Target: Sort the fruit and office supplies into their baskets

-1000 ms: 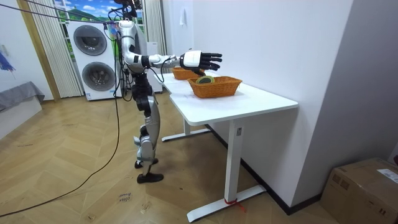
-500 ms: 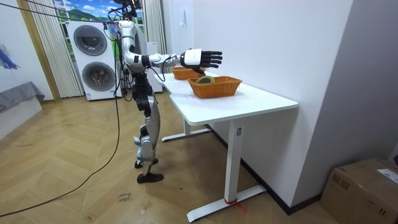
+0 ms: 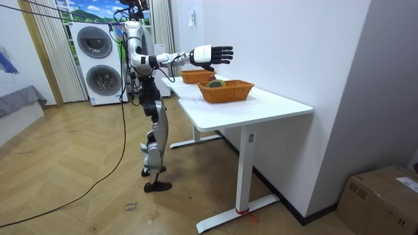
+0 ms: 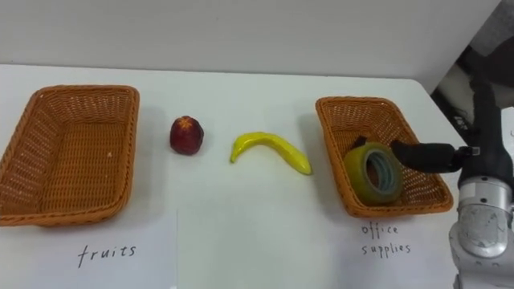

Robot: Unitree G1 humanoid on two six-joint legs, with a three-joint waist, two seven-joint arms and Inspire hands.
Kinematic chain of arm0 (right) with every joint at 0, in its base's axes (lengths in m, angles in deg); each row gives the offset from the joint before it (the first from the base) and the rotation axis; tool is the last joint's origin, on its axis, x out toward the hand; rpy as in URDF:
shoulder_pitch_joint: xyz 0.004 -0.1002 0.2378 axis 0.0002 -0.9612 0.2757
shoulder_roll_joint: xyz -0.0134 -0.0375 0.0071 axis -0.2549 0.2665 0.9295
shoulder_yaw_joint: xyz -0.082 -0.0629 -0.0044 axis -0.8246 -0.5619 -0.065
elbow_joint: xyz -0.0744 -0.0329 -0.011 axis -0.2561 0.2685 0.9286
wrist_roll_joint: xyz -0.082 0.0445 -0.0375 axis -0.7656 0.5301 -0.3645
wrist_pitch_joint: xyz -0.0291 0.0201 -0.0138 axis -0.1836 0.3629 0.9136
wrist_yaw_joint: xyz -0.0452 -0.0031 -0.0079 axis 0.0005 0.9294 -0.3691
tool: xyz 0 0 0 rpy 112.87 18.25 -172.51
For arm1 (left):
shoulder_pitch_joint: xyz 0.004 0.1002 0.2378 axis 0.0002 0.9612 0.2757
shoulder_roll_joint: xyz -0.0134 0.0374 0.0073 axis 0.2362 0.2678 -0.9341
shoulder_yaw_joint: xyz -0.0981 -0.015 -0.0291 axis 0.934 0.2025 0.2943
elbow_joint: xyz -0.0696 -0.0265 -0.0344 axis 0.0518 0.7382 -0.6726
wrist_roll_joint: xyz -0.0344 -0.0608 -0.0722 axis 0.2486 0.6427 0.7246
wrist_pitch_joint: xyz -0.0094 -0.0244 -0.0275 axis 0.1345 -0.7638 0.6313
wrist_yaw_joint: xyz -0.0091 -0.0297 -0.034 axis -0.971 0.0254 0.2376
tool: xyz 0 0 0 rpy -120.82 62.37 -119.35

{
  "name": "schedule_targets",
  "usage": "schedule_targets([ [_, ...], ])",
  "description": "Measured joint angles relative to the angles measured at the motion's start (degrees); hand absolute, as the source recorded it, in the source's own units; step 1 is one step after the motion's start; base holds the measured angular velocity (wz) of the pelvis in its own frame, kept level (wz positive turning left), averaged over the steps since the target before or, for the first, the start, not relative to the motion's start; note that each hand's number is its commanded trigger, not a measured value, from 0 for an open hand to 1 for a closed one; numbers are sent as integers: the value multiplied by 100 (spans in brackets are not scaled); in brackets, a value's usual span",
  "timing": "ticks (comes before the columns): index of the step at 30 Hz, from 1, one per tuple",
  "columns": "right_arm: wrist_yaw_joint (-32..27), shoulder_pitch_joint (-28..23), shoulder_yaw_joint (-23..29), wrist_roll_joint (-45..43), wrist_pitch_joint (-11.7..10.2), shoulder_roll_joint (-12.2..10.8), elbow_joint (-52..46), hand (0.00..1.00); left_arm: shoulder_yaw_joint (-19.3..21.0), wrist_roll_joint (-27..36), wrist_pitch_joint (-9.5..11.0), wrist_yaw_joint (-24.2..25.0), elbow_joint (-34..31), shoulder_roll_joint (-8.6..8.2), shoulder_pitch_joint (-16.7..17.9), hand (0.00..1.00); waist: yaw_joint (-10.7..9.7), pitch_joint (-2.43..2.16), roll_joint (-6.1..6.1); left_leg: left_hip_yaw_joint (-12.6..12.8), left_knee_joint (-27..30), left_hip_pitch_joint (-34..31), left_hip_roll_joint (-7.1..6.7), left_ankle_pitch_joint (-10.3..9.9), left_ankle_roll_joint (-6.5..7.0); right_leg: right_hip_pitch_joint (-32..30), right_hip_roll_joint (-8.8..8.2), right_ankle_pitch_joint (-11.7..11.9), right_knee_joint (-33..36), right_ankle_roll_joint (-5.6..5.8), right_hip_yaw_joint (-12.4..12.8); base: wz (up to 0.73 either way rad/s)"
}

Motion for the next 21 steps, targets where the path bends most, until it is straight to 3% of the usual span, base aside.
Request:
schedule_targets([
  [5,-182,92,1,397,-1,25,-134,0,0,-24,14,4,43,5,-98,0,117,21,29,-9,-7,6,-2,0,0,-12,0,0,63,0,4,0],
  [9,-216,465,-2,548,-27,33,-187,0,-5,-24,20,67,69,5,-128,0,133,28,44,-30,10,-26,-9,0,1,-31,-12,-1,71,1,-22,1],
  [14,-223,630,-3,594,-164,69,-351,0,-4,-25,21,168,60,9,-151,0,199,30,65,-55,20,-43,-14,0,0,-30,-16,-1,70,1,-61,2],
  [21,-224,904,-41,600,-198,142,-352,0,-10,-33,31,255,47,13,-248,0,296,28,44,-215,123,-154,-23,0,1,-28,-56,-2,73,3,-263,12],
])
